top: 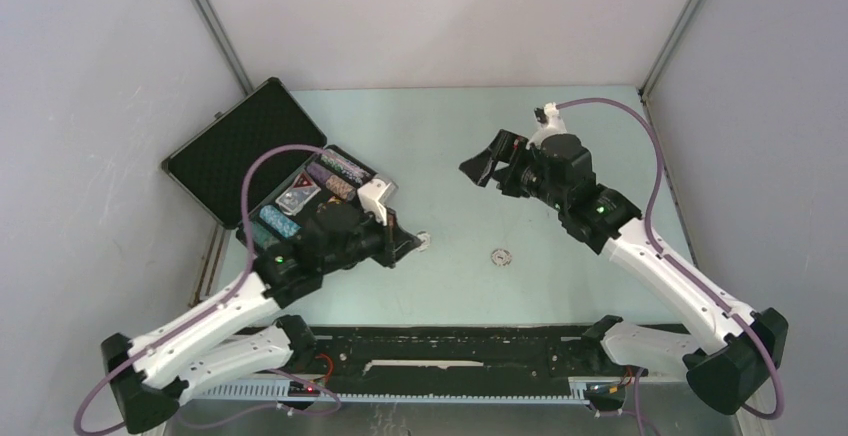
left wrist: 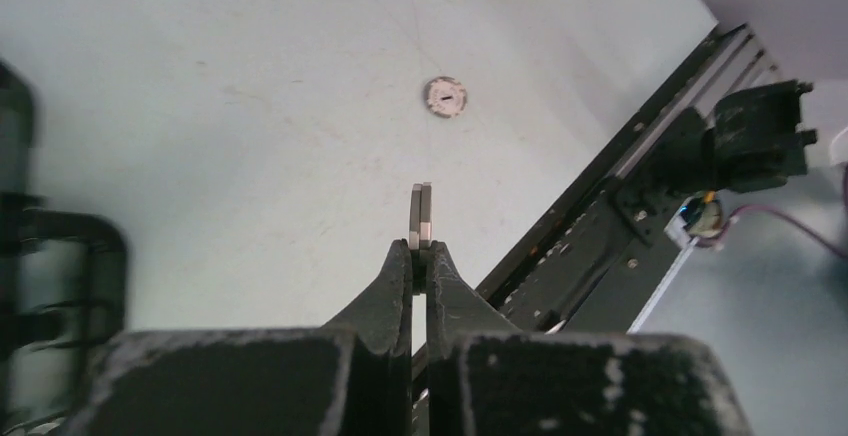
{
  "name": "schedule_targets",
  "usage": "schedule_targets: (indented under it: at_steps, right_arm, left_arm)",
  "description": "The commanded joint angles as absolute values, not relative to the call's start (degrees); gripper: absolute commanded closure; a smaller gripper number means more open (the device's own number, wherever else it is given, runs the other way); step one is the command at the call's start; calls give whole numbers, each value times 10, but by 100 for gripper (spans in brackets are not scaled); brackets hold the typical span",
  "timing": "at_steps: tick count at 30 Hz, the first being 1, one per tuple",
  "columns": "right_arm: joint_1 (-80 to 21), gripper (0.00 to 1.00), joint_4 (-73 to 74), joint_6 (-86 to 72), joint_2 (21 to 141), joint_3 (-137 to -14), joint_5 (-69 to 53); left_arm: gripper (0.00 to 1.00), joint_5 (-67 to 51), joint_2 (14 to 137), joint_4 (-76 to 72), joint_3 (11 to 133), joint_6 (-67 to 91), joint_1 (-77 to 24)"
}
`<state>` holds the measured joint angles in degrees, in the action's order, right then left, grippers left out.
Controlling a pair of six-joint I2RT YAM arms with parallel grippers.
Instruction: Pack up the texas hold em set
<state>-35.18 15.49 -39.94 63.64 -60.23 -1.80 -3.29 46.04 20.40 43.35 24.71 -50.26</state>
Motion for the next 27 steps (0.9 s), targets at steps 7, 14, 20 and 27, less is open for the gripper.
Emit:
schedule_targets:
  at_steps: [7,14,20,27]
  right_arm:
    - [-315,1,-202,-205,689,-511,-39]
    - [-314,1,-253,-114,684,-420,0]
    - [-250,1,-274,-144,654,-377,-45]
    - [-240,1,-264,-151,637,-371,-63]
  left_arm:
    - [100,212,481,576,597,45,-503]
    - [100,226,516,522,579,-63,-382]
    - [100,202,568,509,556,-61,-304]
    - [100,252,652,483,544,-57,-262]
